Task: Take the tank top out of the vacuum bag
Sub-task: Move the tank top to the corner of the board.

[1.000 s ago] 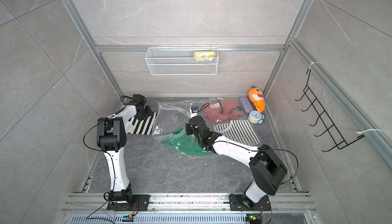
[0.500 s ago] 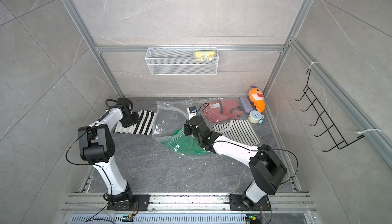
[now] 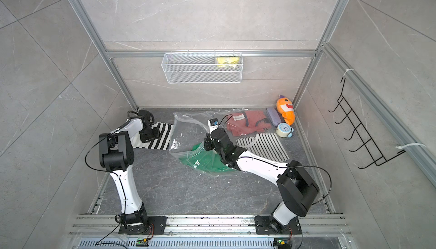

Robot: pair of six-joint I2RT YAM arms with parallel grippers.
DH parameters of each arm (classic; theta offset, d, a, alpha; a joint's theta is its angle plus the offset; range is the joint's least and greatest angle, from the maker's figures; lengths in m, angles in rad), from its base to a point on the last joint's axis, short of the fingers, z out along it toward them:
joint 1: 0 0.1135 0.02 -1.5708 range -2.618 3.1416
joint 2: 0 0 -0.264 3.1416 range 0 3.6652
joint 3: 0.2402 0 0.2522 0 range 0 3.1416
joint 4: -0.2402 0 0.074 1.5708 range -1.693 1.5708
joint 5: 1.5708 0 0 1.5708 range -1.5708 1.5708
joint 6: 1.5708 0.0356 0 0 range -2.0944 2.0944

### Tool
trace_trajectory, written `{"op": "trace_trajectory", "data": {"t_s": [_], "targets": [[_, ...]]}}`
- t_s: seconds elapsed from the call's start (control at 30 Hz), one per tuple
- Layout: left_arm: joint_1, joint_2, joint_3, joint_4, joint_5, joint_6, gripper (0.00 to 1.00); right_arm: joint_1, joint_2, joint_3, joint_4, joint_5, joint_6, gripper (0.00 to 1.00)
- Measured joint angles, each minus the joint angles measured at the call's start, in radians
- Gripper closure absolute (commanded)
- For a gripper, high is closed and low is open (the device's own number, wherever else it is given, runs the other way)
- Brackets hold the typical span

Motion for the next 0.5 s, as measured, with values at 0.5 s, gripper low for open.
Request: {"op": "trace_trajectory", "data": {"t_s": [0.5], "targets": [[0.0, 0.163, 0.257, -0.031, -0.003, 0.0, 0.33, 0.0, 0.001, 0.0, 0.007, 0.0, 0.0, 1.0]]}}
